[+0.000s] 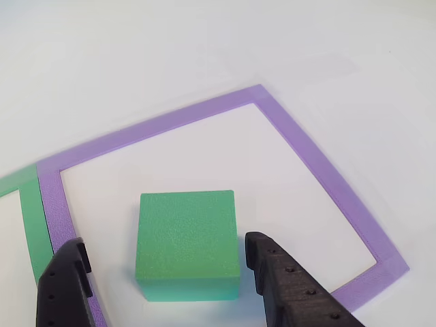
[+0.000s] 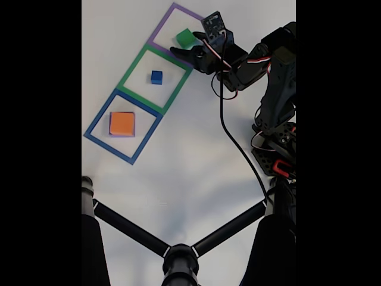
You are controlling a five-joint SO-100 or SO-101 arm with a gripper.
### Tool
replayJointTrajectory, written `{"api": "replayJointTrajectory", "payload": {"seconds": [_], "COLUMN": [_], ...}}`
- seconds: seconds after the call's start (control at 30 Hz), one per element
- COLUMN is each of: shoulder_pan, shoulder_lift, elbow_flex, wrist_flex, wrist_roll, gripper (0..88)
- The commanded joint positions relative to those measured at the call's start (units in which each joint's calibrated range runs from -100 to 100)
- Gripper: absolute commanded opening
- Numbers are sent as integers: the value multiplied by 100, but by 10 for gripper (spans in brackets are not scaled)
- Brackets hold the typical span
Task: Tower of hanoi
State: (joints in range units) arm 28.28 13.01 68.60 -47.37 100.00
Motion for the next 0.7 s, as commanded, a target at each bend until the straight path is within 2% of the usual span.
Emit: {"api": "replayJointTrajectory", "payload": {"seconds": [0.0, 0.67], "shoulder_pan": [-79, -194], "shoulder_lift": [-19, -156], "elbow_flex": [-177, -113], "wrist_flex": [-148, 22], "wrist_roll": [0, 0], "gripper": [222, 68]}}
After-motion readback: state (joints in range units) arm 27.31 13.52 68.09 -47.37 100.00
